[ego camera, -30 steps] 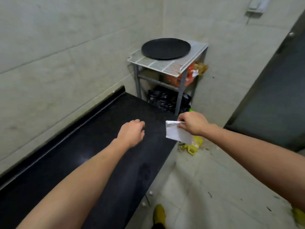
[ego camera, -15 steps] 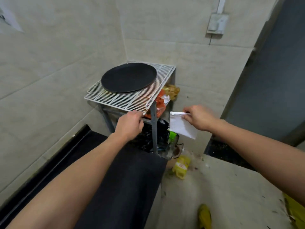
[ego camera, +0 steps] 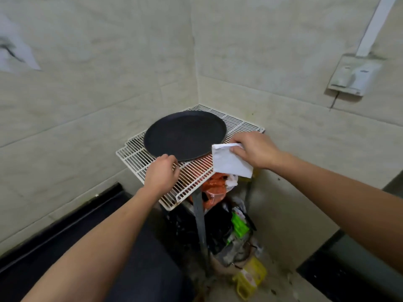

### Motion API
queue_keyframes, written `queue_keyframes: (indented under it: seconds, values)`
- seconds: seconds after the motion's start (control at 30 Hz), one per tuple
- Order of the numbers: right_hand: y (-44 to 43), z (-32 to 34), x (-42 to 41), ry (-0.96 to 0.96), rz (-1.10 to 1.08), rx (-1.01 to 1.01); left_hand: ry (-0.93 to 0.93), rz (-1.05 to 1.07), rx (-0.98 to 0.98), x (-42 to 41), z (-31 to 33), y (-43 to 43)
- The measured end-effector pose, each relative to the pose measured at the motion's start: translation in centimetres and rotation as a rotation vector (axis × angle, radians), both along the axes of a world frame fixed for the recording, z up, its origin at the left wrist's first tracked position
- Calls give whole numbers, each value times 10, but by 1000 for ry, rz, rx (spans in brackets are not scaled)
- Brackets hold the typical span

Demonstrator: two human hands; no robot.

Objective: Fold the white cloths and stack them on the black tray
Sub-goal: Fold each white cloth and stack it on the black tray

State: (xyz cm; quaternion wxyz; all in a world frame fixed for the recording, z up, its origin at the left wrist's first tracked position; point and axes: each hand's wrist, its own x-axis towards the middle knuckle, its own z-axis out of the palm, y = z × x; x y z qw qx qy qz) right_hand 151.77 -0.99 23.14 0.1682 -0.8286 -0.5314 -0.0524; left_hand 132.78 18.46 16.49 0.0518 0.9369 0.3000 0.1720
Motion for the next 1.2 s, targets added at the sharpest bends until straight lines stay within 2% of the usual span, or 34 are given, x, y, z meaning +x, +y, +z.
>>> queue_keyframes:
  seconds: [0.2, 0.5, 0.73, 1.0, 1.2]
  values:
    - [77, 15, 53, -24, 152, 25, 5, 156, -11, 24, 2, 38]
    - [207, 6, 89, -23, 335, -180, 112, 302, -146, 77, -10, 124]
    - [325, -33, 122, 40, 355, -349, 172, 310, -208, 110, -29, 171]
    - [431, -71, 142, 67, 392, -350, 137, 391, -119, 128, -53, 179]
    - [449, -96, 147, -23, 355, -230, 161, 393, -71, 126, -57, 178]
